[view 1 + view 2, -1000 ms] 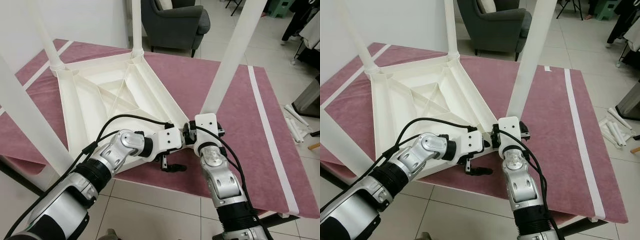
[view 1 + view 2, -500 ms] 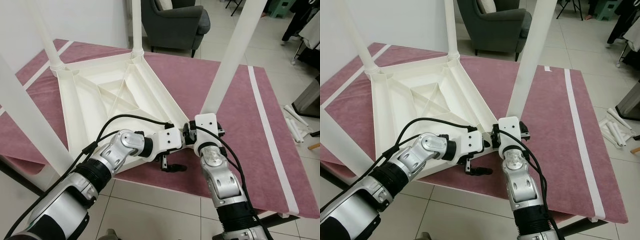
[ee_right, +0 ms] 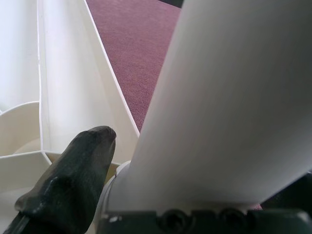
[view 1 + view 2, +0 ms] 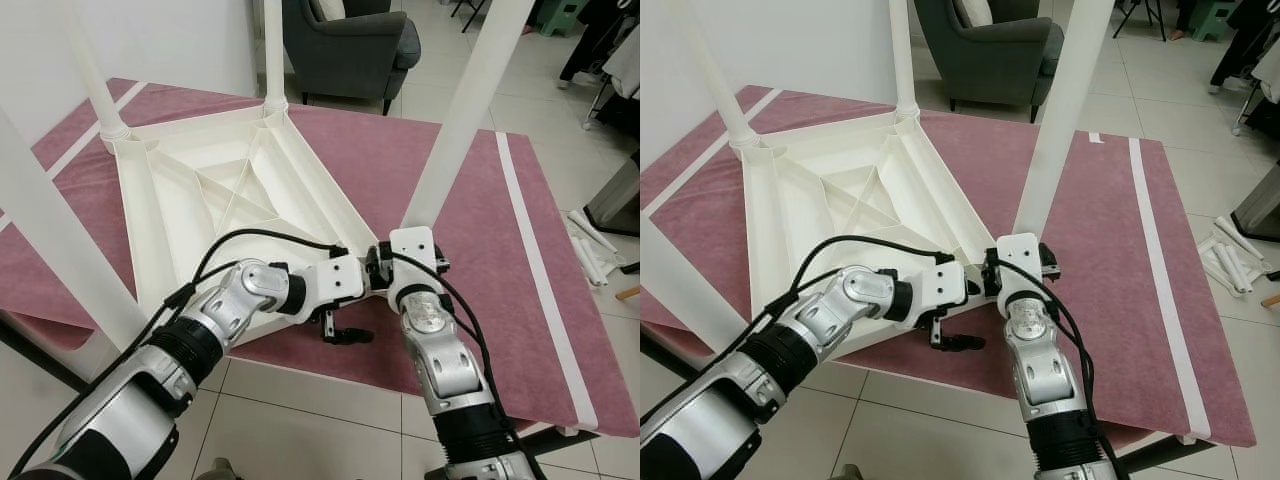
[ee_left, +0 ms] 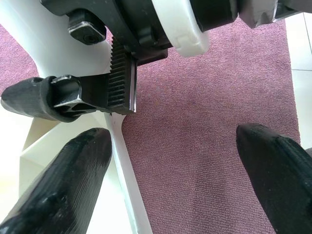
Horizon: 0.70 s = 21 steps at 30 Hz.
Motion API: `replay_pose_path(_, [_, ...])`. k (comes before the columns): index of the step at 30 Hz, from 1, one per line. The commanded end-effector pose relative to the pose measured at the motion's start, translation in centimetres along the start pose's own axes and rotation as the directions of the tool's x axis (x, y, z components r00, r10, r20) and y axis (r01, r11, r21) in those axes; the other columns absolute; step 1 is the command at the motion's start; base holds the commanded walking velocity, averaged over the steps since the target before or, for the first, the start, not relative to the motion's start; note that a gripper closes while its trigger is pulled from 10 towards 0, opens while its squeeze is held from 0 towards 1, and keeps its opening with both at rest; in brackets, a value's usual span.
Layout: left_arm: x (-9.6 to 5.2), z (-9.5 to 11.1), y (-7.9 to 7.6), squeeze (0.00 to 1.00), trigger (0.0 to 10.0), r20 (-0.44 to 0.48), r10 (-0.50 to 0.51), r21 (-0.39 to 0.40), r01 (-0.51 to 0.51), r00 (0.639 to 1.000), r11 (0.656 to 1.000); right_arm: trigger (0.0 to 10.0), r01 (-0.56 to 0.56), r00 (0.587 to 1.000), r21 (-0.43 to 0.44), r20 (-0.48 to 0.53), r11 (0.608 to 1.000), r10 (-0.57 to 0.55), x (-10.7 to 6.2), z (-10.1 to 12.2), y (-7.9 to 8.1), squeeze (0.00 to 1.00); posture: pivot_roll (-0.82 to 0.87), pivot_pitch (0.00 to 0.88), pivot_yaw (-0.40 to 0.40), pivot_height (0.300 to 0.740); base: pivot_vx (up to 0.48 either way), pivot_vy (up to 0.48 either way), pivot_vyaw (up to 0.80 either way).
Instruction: Building children table
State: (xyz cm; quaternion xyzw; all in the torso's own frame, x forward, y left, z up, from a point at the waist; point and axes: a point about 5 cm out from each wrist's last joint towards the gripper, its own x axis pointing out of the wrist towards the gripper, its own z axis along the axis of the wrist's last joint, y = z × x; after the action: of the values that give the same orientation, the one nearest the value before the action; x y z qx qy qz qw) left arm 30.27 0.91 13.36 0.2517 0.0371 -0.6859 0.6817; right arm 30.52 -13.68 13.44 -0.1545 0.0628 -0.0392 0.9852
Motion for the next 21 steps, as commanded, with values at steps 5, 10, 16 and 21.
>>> replay_pose_path(5, [0.2, 0.3, -0.4, 1.00, 10.0, -0.003, -0.073, 0.030, 0.073, 0.997, 0.997, 10.0, -0.002, 0.994, 0.001, -0.112, 1.000, 0.002, -0.2, -2.0, 0.4, 1.00, 0.04, 0.049, 0.055, 0.740, 0.000, 0.000, 0.00])
replay_pose_path(10, [-5.6, 0.4, 1.3, 0.00, 10.0, 0.106, 0.316, -0.036, -0.314, 0.943, 0.949, 10.0, -0.376, 0.912, 0.176, 0.246, 0.910, 0.329, -3.2, 1.3, -0.5, 0.00, 0.06, 0.000, 0.000, 0.740, 0.000, 0.000, 0.00])
replay_pose_path(16, [-6.4, 0.6, 1.5, 0.00, 10.0, 0.116, 0.360, -0.040, -0.358, 0.926, 0.933, 10.0, -0.412, 0.891, 0.184, 0.286, 0.893, 0.352, -3.6, 1.6, -0.6, 0.00, 0.06, 0.000, 0.000, 0.740, 0.000, 0.000, 0.00])
replay_pose_path(21, [-6.8, 0.7, 1.4, 0.00, 10.0, 0.123, 0.360, -0.037, -0.358, 0.925, 0.933, 10.0, -0.405, 0.894, 0.182, 0.282, 0.896, 0.348, -3.7, 1.5, -0.8, 0.00, 0.07, 0.000, 0.000, 0.740, 0.000, 0.000, 0.00])
